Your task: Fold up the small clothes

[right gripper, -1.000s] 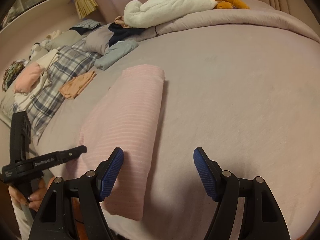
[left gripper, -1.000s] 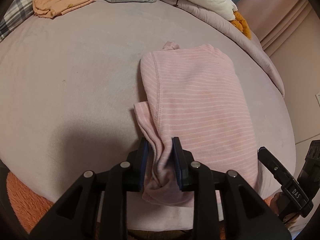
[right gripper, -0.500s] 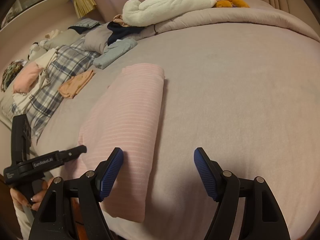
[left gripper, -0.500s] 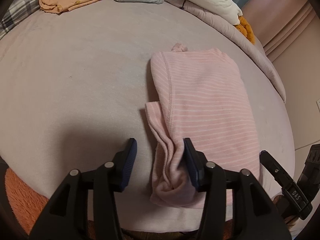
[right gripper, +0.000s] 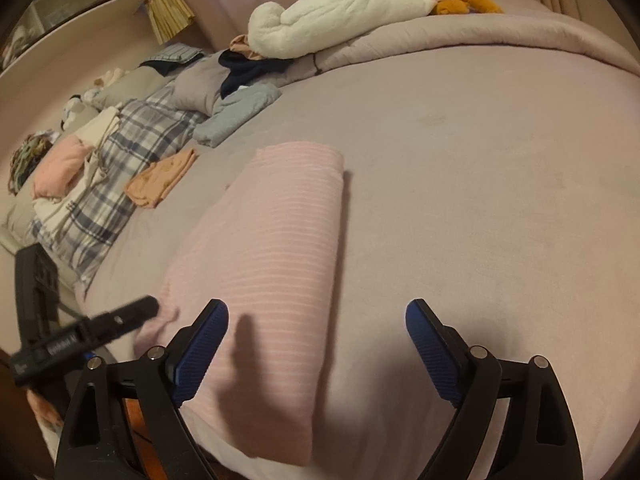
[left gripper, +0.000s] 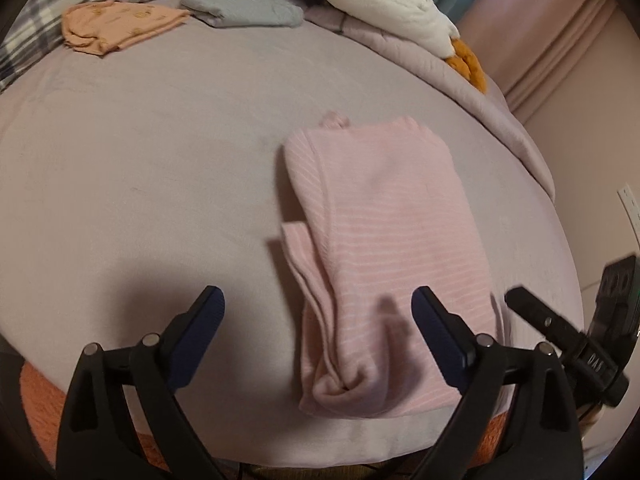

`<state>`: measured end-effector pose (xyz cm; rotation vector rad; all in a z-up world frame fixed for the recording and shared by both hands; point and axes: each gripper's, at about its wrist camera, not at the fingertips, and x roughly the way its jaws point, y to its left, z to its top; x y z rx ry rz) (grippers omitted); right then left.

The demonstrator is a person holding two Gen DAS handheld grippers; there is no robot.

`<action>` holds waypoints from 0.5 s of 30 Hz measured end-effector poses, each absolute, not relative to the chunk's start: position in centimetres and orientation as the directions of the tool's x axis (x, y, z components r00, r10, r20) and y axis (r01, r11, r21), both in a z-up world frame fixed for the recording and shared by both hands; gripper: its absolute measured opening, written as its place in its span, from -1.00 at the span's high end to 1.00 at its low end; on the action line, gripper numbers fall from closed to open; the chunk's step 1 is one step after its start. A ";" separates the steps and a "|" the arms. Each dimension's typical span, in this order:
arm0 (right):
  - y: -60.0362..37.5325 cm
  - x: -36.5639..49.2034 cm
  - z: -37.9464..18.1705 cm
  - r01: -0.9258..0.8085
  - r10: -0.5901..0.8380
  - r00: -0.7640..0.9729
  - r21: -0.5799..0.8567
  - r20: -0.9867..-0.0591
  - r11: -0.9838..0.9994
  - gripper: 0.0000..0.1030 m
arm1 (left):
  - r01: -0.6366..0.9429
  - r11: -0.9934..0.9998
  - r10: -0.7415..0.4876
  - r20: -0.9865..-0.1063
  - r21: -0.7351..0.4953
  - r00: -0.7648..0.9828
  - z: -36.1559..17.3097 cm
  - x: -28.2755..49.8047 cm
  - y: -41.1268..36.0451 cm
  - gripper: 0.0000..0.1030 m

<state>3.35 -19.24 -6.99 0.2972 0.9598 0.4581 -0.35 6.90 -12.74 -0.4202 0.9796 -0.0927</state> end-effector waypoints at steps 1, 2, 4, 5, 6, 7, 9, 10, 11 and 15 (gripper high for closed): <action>-19.1 3.5 -7.1 -0.246 0.507 0.482 0.445 -0.715 0.861 -0.76 | -0.101 0.918 -0.269 -0.790 -0.383 0.552 -13.0 -0.2 6.6 -0.85; -18.8 3.7 -7.2 -0.252 0.516 0.472 0.452 -0.714 0.856 -0.76 | -0.091 0.919 -0.276 -0.792 -0.383 0.545 -13.3 -0.1 6.4 -0.85; -18.4 4.0 -7.4 -0.266 0.529 0.456 0.458 -0.716 0.848 -0.76 | -0.072 0.916 -0.299 -0.790 -0.395 0.535 -13.8 0.2 6.1 -0.85; -18.2 4.1 -7.6 -0.270 0.532 0.446 0.459 -0.719 0.847 -0.76 | -0.067 0.913 -0.309 -0.788 -0.403 0.532 -14.0 0.4 5.9 -0.85; -17.9 4.2 -7.7 -0.273 0.531 0.436 0.456 -0.726 0.847 -0.76 | -0.064 0.910 -0.317 -0.787 -0.410 0.529 -14.1 0.5 5.8 -0.85; -17.6 4.4 -7.9 -0.279 0.531 0.424 0.452 -0.734 0.847 -0.76 | -0.063 0.909 -0.320 -0.786 -0.413 0.529 -14.2 0.7 5.8 -0.85; -17.2 4.6 -8.1 -0.294 0.543 0.411 0.458 -0.732 0.839 -0.76 | -0.055 0.905 -0.333 -0.781 -0.423 0.528 -14.3 1.0 5.6 -0.85; -17.0 4.7 -8.3 -0.299 0.555 0.397 0.469 -0.731 0.831 -0.76 | -0.052 0.901 -0.342 -0.780 -0.430 0.524 -14.4 1.2 5.6 -0.85; -17.1 4.9 -8.5 -0.300 0.566 0.384 0.481 -0.730 0.824 -0.76 | -0.050 0.895 -0.356 -0.777 -0.443 0.520 -14.5 1.4 5.5 -0.85; -16.7 5.7 -9.5 -0.286 0.606 0.332 0.536 -0.723 0.795 -0.76 | -0.023 0.888 -0.385 -0.770 -0.460 0.509 -14.7 1.9 4.8 -0.84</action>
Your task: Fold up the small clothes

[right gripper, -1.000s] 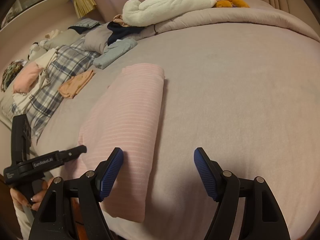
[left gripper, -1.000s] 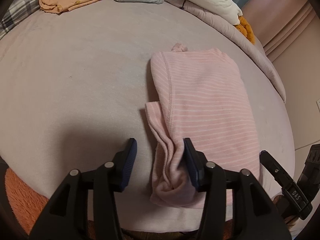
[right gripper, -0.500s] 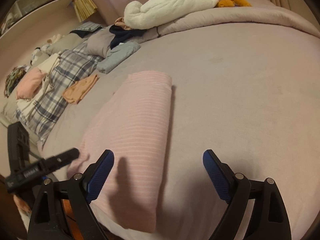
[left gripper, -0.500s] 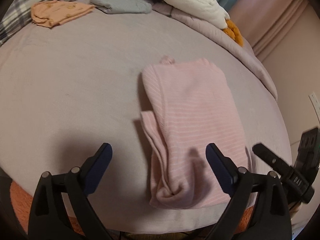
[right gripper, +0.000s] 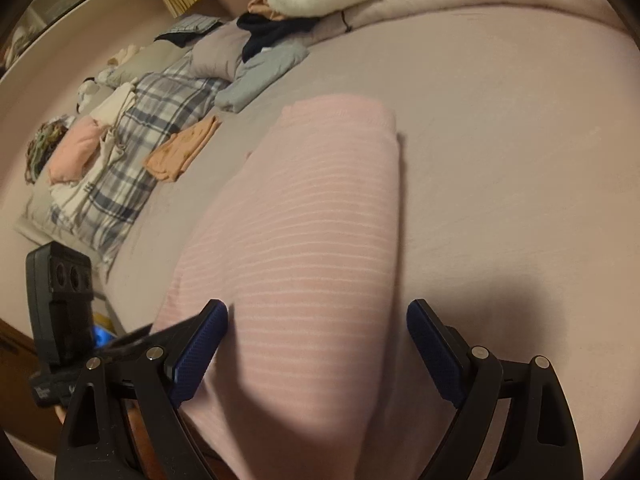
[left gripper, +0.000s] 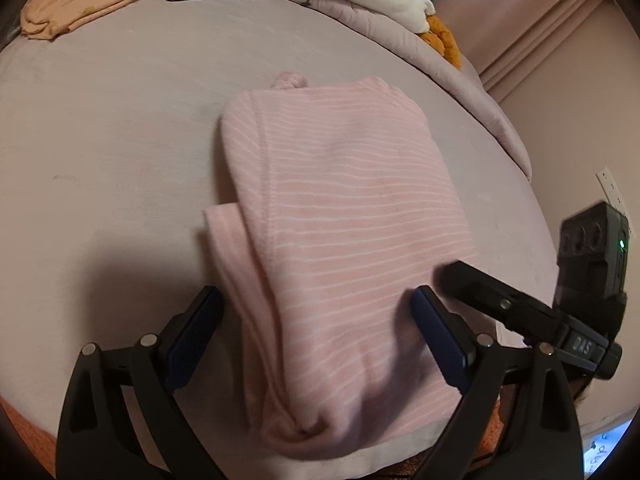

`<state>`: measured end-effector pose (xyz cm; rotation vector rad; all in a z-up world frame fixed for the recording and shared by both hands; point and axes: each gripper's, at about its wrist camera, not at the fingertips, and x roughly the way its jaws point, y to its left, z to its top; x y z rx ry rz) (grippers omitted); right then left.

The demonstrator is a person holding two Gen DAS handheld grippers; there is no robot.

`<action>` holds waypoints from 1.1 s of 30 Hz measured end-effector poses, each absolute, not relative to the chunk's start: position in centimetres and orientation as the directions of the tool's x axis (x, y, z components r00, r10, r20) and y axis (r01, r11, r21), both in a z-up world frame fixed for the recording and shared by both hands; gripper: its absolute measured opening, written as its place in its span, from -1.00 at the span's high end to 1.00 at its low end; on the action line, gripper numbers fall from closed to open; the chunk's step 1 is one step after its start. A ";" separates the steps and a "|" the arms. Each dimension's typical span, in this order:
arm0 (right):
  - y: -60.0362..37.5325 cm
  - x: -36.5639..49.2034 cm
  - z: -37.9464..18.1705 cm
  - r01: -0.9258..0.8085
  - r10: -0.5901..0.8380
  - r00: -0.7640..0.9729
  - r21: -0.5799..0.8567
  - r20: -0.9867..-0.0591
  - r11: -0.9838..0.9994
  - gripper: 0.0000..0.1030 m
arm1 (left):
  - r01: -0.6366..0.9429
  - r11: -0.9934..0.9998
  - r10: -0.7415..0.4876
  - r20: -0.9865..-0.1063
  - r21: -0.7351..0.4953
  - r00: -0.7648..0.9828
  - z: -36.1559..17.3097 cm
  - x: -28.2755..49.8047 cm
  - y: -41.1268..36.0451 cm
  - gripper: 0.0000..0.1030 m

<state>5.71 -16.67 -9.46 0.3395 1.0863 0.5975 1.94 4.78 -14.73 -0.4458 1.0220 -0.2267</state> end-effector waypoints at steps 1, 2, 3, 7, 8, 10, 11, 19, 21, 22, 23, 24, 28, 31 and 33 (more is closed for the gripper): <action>-16.6 5.8 -9.6 -0.283 0.608 0.328 0.539 -0.723 0.794 -0.76 | -0.020 0.887 -0.388 -0.769 -0.461 0.509 -14.8 2.1 4.7 -0.85; -16.5 6.0 -9.7 -0.283 0.609 0.331 0.540 -0.721 0.792 -0.76 | -0.019 0.882 -0.399 -0.765 -0.472 0.505 -14.9 2.2 4.7 -0.85; -16.5 6.0 -9.8 -0.281 0.613 0.332 0.545 -0.717 0.790 -0.76 | -0.017 0.876 -0.409 -0.762 -0.481 0.503 -14.9 2.3 4.7 -0.85; -16.5 6.6 -10.0 -0.277 0.655 0.310 0.593 -0.690 0.756 -0.76 | 0.014 0.858 -0.455 -0.746 -0.514 0.487 -15.1 2.7 4.3 -0.83; -16.3 6.7 -10.1 -0.282 0.664 0.297 0.601 -0.686 0.748 -0.76 | 0.024 0.855 -0.464 -0.743 -0.518 0.483 -15.1 2.6 4.1 -0.82; -16.0 6.9 -10.1 -0.295 0.674 0.284 0.607 -0.682 0.738 -0.76 | 0.035 0.862 -0.458 -0.747 -0.506 0.481 -15.1 2.7 3.6 -0.78; -15.9 6.9 -10.1 -0.300 0.678 0.279 0.609 -0.680 0.734 -0.76 | 0.039 0.867 -0.452 -0.751 -0.497 0.482 -15.1 2.7 3.3 -0.77; -16.1 8.0 -11.0 -0.284 0.728 0.227 0.671 -0.647 0.685 -0.12 | 0.046 0.831 -0.509 -0.724 -0.554 0.465 -15.6 3.3 3.2 -0.07; -16.1 8.1 -11.2 -0.279 0.737 0.216 0.683 -0.640 0.675 0.06 | 0.032 0.842 -0.486 -0.734 -0.538 0.474 -15.3 3.1 2.9 0.03; -16.1 7.9 -11.1 -0.280 0.734 0.221 0.679 -0.642 0.678 0.14 | 0.029 0.849 -0.475 -0.738 -0.528 0.479 -15.0 3.1 2.7 0.09; -16.0 7.8 -10.8 -0.287 0.730 0.230 0.671 -0.644 0.683 0.22 | 0.028 0.854 -0.466 -0.741 -0.519 0.484 -14.8 3.0 2.5 0.10; -16.0 7.6 -10.6 -0.292 0.726 0.238 0.665 -0.646 0.687 0.24 | 0.028 0.854 -0.466 -0.739 -0.520 0.486 -14.5 3.0 2.5 0.12; -16.0 7.4 -9.3 -0.325 0.721 0.268 0.644 -0.640 0.692 0.31 | 0.024 0.826 -0.500 -0.714 -0.562 0.490 -13.8 3.3 2.5 0.16; -16.1 7.6 -8.3 -0.347 0.713 0.293 0.624 -0.637 0.700 0.31 | 0.044 0.834 -0.493 -0.706 -0.550 0.508 -12.8 3.4 1.8 0.16; -16.4 7.8 -7.9 -0.350 0.713 0.304 0.622 -0.632 0.700 0.31 | 0.060 0.838 -0.491 -0.701 -0.542 0.518 -12.3 3.8 1.3 0.16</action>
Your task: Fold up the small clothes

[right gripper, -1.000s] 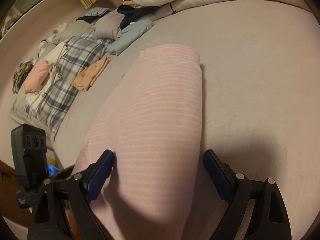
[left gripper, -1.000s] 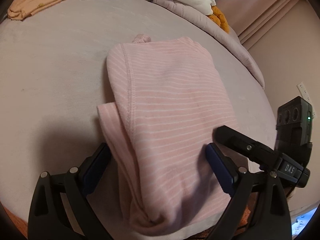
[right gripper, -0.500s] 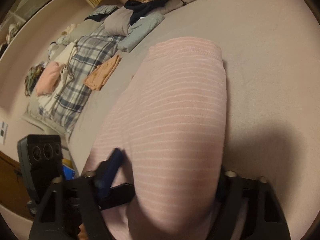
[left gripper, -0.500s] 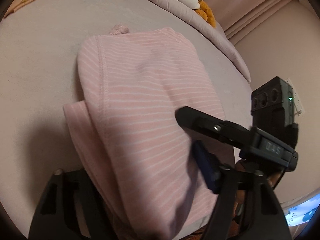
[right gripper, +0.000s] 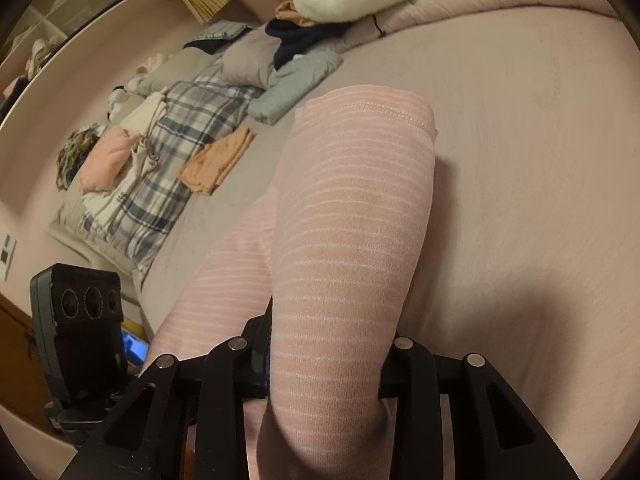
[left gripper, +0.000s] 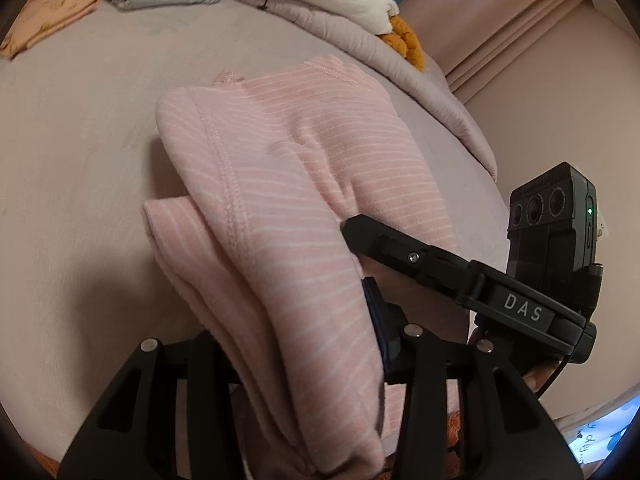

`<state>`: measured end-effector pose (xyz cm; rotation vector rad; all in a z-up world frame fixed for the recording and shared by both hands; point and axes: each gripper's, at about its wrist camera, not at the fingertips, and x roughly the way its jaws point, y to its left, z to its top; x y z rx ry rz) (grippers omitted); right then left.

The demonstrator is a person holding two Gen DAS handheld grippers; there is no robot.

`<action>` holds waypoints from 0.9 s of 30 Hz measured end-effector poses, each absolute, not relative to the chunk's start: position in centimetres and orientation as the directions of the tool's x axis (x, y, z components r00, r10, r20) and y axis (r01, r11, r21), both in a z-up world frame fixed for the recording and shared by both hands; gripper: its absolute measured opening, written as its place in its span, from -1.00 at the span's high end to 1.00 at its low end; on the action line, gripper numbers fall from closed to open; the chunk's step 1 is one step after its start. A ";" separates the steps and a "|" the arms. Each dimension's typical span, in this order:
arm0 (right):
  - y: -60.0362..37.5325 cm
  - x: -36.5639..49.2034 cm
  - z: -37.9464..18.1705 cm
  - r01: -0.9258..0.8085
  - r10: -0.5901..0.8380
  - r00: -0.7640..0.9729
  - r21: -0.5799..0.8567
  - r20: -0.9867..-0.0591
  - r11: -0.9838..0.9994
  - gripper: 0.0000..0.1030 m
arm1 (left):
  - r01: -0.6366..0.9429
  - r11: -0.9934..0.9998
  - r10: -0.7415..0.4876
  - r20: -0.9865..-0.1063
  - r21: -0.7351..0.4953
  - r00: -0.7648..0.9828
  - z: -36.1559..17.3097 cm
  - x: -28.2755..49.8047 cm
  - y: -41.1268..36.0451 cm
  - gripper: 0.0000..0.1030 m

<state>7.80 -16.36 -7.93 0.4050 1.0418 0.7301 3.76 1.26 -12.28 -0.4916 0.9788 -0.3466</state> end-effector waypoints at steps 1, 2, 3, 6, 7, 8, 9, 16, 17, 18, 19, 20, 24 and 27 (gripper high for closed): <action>-16.5 8.0 -7.8 -0.350 0.713 0.311 0.622 -0.628 0.700 0.31 | 0.066 0.839 -0.491 -0.699 -0.540 0.520 -12.1 3.9 1.1 0.16; -16.7 8.1 -7.6 -0.348 0.713 0.319 0.622 -0.625 0.701 0.31 | 0.074 0.841 -0.491 -0.697 -0.536 0.522 -12.0 4.2 0.8 0.16; -16.9 8.3 -7.5 -0.347 0.710 0.327 0.620 -0.624 0.704 0.31 | 0.083 0.844 -0.490 -0.697 -0.530 0.523 -11.8 4.4 0.5 0.16; -17.5 8.7 -7.1 -0.343 0.696 0.354 0.605 -0.625 0.718 0.31 | 0.105 0.851 -0.487 -0.696 -0.515 0.527 -11.5 5.1 -0.2 0.16; -17.6 8.8 -7.0 -0.342 0.692 0.361 0.602 -0.625 0.722 0.31 | 0.110 0.851 -0.488 -0.695 -0.514 0.528 -11.5 5.1 -0.2 0.16; -17.8 9.0 -6.9 -0.339 0.688 0.369 0.599 -0.625 0.726 0.31 | 0.114 0.849 -0.491 -0.692 -0.516 0.529 -11.5 5.5 -0.4 0.16; -18.0 9.2 -6.9 -0.336 0.685 0.375 0.597 -0.625 0.729 0.31 | 0.117 0.848 -0.494 -0.691 -0.517 0.528 -11.6 5.8 -0.6 0.16; -19.0 10.3 -6.9 -0.321 0.666 0.397 0.585 -0.631 0.745 0.31 | 0.130 0.852 -0.493 -0.694 -0.507 0.525 -11.9 7.4 -1.8 0.16; -19.1 10.5 -6.9 -0.318 0.663 0.400 0.582 -0.633 0.748 0.31 | 0.128 0.853 -0.492 -0.697 -0.506 0.522 -11.9 7.7 -2.0 0.16; -19.1 10.6 -7.1 -0.314 0.662 0.400 0.583 -0.634 0.749 0.31 | 0.126 0.855 -0.489 -0.700 -0.504 0.520 -12.0 7.9 -2.1 0.16; -19.2 10.7 -7.2 -0.310 0.661 0.398 0.585 -0.635 0.749 0.31 | 0.125 0.856 -0.487 -0.703 -0.501 0.518 -12.1 8.1 -2.2 0.16; -19.3 10.9 -7.4 -0.306 0.662 0.395 0.589 -0.636 0.748 0.31 | 0.123 0.857 -0.486 -0.706 -0.500 0.515 -12.3 8.3 -2.2 0.16; -19.7 11.1 -8.0 -0.289 0.662 0.388 0.597 -0.641 0.748 0.31 | 0.119 0.859 -0.485 -0.715 -0.499 0.504 -12.6 8.9 -2.4 0.15; -19.9 11.3 -8.5 -0.277 0.655 0.383 0.595 -0.652 0.754 0.30 | 0.107 0.865 -0.475 -0.729 -0.490 0.493 -13.2 9.4 -2.6 0.15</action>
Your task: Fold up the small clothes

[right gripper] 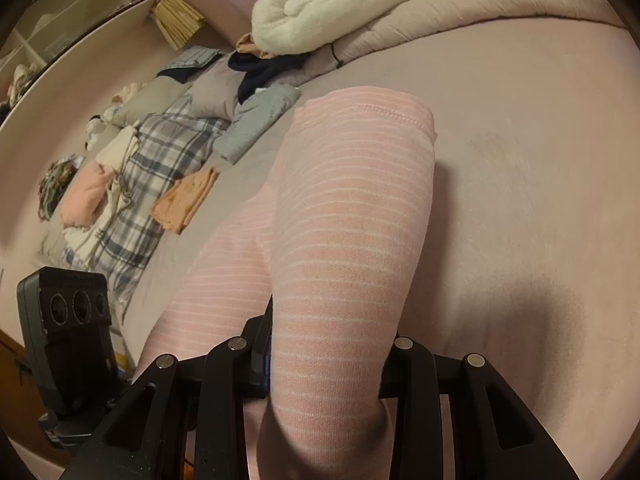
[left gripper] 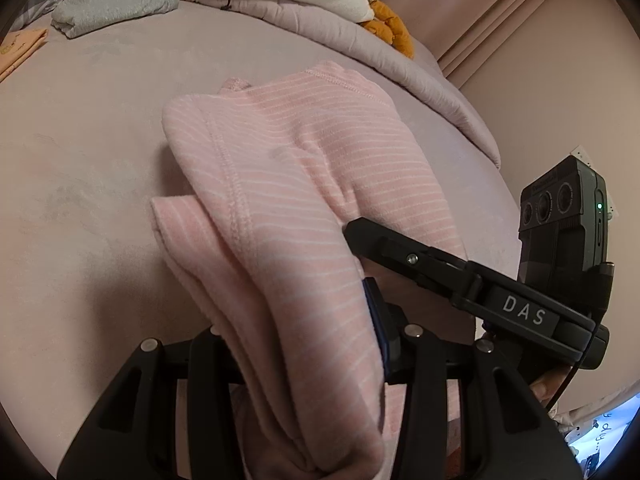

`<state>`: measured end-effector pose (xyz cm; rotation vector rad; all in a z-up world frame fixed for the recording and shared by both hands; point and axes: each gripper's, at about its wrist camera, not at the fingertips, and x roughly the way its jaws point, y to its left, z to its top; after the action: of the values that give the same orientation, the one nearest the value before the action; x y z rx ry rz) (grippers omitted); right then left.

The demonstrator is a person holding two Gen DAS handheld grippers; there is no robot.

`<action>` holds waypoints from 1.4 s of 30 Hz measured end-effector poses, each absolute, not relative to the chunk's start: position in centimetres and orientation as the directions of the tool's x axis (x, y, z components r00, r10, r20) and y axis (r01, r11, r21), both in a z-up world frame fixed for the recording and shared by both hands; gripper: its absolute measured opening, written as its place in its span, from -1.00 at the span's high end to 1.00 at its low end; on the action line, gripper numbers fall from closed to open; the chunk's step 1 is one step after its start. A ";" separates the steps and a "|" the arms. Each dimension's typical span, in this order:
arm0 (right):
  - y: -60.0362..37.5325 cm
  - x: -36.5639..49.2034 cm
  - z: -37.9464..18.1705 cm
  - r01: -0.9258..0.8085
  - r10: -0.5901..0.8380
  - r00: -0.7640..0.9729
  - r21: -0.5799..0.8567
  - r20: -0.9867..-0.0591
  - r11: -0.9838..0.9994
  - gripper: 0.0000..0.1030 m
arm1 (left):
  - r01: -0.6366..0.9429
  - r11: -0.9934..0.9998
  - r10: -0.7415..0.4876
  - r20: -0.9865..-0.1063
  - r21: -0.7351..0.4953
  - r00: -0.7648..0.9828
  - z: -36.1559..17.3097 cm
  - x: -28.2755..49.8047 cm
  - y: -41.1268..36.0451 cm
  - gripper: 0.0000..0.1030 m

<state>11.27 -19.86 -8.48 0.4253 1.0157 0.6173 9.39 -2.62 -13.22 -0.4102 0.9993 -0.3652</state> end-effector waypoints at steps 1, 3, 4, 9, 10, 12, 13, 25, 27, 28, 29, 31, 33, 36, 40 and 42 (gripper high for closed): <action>-19.9 11.3 -8.7 -0.274 0.652 0.380 0.594 -0.656 0.757 0.30 | 0.104 0.867 -0.471 -0.734 -0.487 0.489 -13.4 9.4 -2.7 0.15; -20.1 11.5 -9.3 -0.261 0.649 0.370 0.596 -0.665 0.760 0.30 | 0.091 0.870 -0.466 -0.746 -0.485 0.476 -13.9 9.6 -2.9 0.14; -20.1 11.6 -9.5 -0.254 0.647 0.364 0.597 -0.670 0.761 0.29 | 0.085 0.870 -0.464 -0.750 -0.485 0.471 -14.1 9.7 -2.9 0.12; -20.6 11.7 -10.2 -0.215 0.622 0.356 0.586 -0.698 0.781 0.12 | 0.060 0.876 -0.447 -0.757 -0.479 0.476 -14.2 9.5 -2.6 -0.09; -20.7 11.6 -10.1 -0.209 0.615 0.357 0.581 -0.703 0.786 -0.02 | 0.053 0.878 -0.440 -0.757 -0.476 0.483 -14.1 9.4 -2.5 -0.15; -21.0 11.4 -9.7 -0.196 0.581 0.378 0.551 -0.721 0.811 -0.20 | 0.044 0.885 -0.423 -0.760 -0.464 0.494 -13.6 9.0 -2.3 -0.24; -21.1 11.1 -9.4 -0.191 0.557 0.391 0.528 -0.732 0.828 -0.29 | 0.038 0.890 -0.409 -0.761 -0.454 0.503 -13.2 8.8 -2.1 -0.29; -24.2 7.3 -3.8 -0.131 0.367 0.593 0.364 -0.717 0.922 -0.79 | 0.016 0.938 -0.265 -0.692 -0.345 0.671 -6.6 4.1 -1.1 -0.99; -24.5 6.4 -3.1 -0.129 0.351 0.615 0.350 -0.706 0.928 -0.84 | 0.009 0.956 -0.221 -0.697 -0.294 0.682 -6.1 3.9 -1.6 -0.99; -24.5 6.0 -2.7 -0.128 0.343 0.627 0.341 -0.700 0.931 -0.85 | 0.004 0.964 -0.195 -0.702 -0.265 0.685 -6.1 3.7 -1.8 -0.99; -24.5 5.6 -2.4 -0.123 0.329 0.640 0.330 -0.694 0.936 -0.85 | -0.006 0.971 -0.169 -0.706 -0.238 0.687 -6.1 3.5 -1.8 -0.99; -24.6 4.9 -1.9 -0.102 0.304 0.662 0.320 -0.685 0.942 -0.86 | -0.027 0.976 -0.139 -0.708 -0.218 0.692 -6.3 2.9 -1.8 -0.99; -24.8 4.2 -1.5 -0.072 0.280 0.684 0.320 -0.674 0.945 -0.86 | -0.025 0.973 -0.150 -0.708 -0.230 0.690 -6.5 2.2 -1.4 -0.99; -24.8 3.4 -1.0 -0.052 0.261 0.698 0.316 -0.667 0.947 -0.87 | -0.027 0.972 -0.153 -0.716 -0.234 0.681 -6.6 2.0 -1.4 -0.99; -24.2 2.9 -0.5 -0.050 0.247 0.697 0.298 -0.673 0.953 -0.88 | -0.018 0.973 -0.158 -0.721 -0.230 0.675 -6.3 1.7 -1.8 -0.99; -23.8 2.5 -0.3 -0.055 0.237 0.698 0.280 -0.676 0.959 -0.88 | -0.010 0.970 -0.172 -0.714 -0.243 0.679 -6.0 1.2 -2.0 -0.99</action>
<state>2.52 -23.78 -0.27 0.2467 0.7839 0.1646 1.20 -1.95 -6.00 -0.2352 0.8210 -0.0916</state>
